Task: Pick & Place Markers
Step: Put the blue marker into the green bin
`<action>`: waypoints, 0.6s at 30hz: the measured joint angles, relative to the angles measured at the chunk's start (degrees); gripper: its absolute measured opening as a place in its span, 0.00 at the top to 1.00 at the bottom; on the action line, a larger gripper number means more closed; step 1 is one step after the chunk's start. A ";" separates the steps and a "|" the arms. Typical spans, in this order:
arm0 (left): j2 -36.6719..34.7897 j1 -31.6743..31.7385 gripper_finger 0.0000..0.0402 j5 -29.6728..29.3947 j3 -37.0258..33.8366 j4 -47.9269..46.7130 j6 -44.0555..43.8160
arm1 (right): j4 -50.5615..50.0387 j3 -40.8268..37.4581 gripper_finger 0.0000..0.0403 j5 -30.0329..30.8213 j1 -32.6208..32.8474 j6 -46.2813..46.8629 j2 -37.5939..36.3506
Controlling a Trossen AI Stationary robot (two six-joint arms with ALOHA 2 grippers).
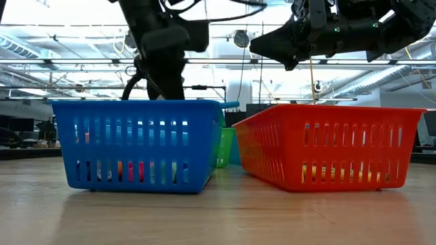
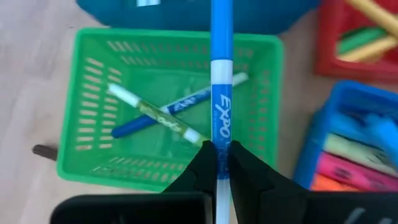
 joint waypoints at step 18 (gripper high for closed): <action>3.87 1.99 0.78 -6.28 0.02 0.81 -15.64 | 0.08 0.00 0.77 0.00 -0.01 0.02 0.00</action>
